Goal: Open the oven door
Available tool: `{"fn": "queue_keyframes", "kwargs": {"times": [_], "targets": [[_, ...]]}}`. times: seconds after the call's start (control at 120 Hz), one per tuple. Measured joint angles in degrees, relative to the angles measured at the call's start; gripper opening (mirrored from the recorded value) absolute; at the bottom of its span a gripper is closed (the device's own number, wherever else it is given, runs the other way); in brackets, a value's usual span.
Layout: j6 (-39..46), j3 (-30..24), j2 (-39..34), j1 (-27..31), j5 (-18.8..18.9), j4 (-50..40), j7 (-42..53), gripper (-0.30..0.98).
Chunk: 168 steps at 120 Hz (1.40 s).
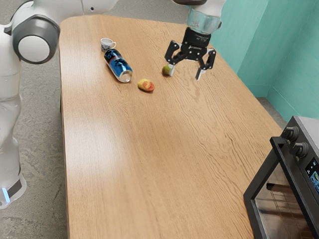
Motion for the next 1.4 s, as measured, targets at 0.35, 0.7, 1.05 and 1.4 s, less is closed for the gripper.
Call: {"fn": "queue_keyframes", "kwargs": {"times": [0.35,0.7,1.05,1.4], "targets": [[4.3,-3.4,2.0,-8.4,0.1,8.3,-19.7,0.69],[21.9,-12.2,10.1,-16.7,2.7,9.2,-23.8,0.69],[35.2,-12.9,13.4,-20.4,7.1,9.0,-22.4,0.69],[40.8,-12.9,15.4,-21.8,12.2,8.6,-16.5,0.69]]}}
